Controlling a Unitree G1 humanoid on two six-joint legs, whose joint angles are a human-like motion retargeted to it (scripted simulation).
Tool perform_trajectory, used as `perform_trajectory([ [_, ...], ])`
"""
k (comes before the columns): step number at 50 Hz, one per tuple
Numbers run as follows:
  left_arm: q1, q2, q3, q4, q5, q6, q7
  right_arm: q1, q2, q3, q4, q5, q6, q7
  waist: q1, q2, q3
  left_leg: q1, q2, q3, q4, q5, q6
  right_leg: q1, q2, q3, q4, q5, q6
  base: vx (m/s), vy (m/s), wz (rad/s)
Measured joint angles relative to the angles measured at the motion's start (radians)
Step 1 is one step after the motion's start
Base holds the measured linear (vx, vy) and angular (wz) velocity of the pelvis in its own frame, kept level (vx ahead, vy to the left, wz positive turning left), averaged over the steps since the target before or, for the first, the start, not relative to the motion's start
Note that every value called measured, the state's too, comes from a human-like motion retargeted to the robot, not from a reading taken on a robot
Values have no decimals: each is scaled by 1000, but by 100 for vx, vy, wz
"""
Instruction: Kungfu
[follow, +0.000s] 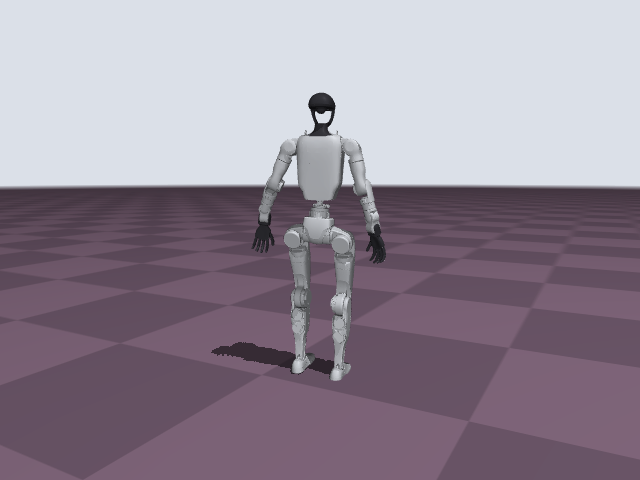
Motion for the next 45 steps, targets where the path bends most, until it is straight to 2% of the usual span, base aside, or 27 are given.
perform_trajectory([
  [2,-6,-10,17,19,-125,18,-51,-13,24,-38,16,163,-5,71,3,-4,6,2,9,14,-8,-15,19,-76,17,-8,117,105,129,-1,-14,-39],
  [3,-15,-6,26,26,-166,22,-59,-29,35,-50,23,235,-14,100,12,1,12,-15,49,24,13,-37,13,-130,68,-13,187,198,183,-17,-58,-79],
  [5,-34,-10,35,31,-203,29,-58,-64,31,-72,24,337,-30,137,26,12,38,-43,125,54,39,-55,-27,-293,125,-133,394,348,201,-35,-90,-96],
  [7,-38,-13,37,33,-177,38,-46,-72,26,-83,14,369,-36,134,13,31,28,-74,127,86,42,-47,-17,-453,58,-295,567,461,201,-32,-26,-54],
  [10,-34,-11,52,40,-83,63,-22,-65,38,-89,7,366,-34,88,-41,78,4,-91,118,63,17,-35,36,-654,-20,-383,890,316,201,3,42,19],
  [13,-28,-13,48,52,-53,75,-2,-44,56,-102,16,347,-60,66,-54,122,-3,-65,124,44,-30,-17,74,-773,-92,-468,1146,189,201,14,30,19],
  [16,-13,-18,48,68,-90,72,-5,-18,69,-101,29,332,-70,73,-83,160,-22,-56,140,9,-53,-5,85,-871,-96,-496,1311,90,201,17,6,38],
  [20,8,-30,65,73,-124,79,-15,5,79,-106,47,316,-63,65,-108,184,-53,-73,154,-11,-49,-9,86,-950,-86,-515,1403,-1,201,13,-6,16],
  [24,12,-49,73,77,-130,86,3,14,89,-125,38,347,-62,57,-102,166,-46,-51,148,11,-51,-19,77,-927,-61,-483,1358,7,201,5,-8,-15],
  [28,22,-78,102,59,-117,81,5,35,98,-154,-43,398,-71,46,-89,139,-48,-31,134,50,-57,-24,51,-845,-20,-423,1192,81,201,3,-13,-33],
  [30,35,-110,154,24,-111,108,15,53,100,-167,-118,444,-92,51,-82,113,-48,-25,119,72,-54,-23,24,-794,22,-365,1074,136,201,-1,-28,-20],
  [32,65,-158,268,-36,-167,127,21,80,103,-174,-207,513,-120,56,-66,98,-57,-12,109,100,-57,-15,-7,-715,72,-304,921,182,201,1,-28,-41],
  [35,93,-238,454,-173,-408,126,-83,134,98,-130,-367,740,-192,127,-51,126,-44,32,122,122,-57,50,-74,-523,147,-186,637,282,201,8,3,-39],
  [38,77,-211,565,-340,-828,148,-249,203,95,-47,-554,1136,-235,346,-56,115,-25,4,98,124,37,219,-223,-291,146,-62,279,426,201,-4,10,33],
  [39,46,-178,583,-397,-991,159,-274,224,112,-32,-619,1274,-226,426,-69,99,-14,-38,62,175,99,294,-243,-237,84,-25,198,401,201,-35,66,175],
  [40,7,-140,599,-454,-1158,175,-289,246,134,-21,-686,1414,-209,506,-87,82,-2,-86,14,248,165,374,-245,-193,-2,12,138,333,201,-61,134,248],
  [42,-131,-38,598,-565,-1480,184,-230,273,190,14,-805,1664,-127,614,-122,50,6,-226,-45,426,328,436,-245,-202,-210,-39,197,122,178,-82,144,250],
  [43,-215,19,582,-626,-1632,166,-189,282,223,41,-863,1784,-71,668,-122,44,-5,-292,-31,477,392,437,-245,-222,-248,-96,217,62,115,-62,52,142],
  [45,-428,121,535,-725,-1845,137,-115,297,295,96,-960,1998,59,789,-69,30,-2,-355,29,382,458,293,-245,-242,-219,-114,227,-58,-45,-17,-76,8],
])
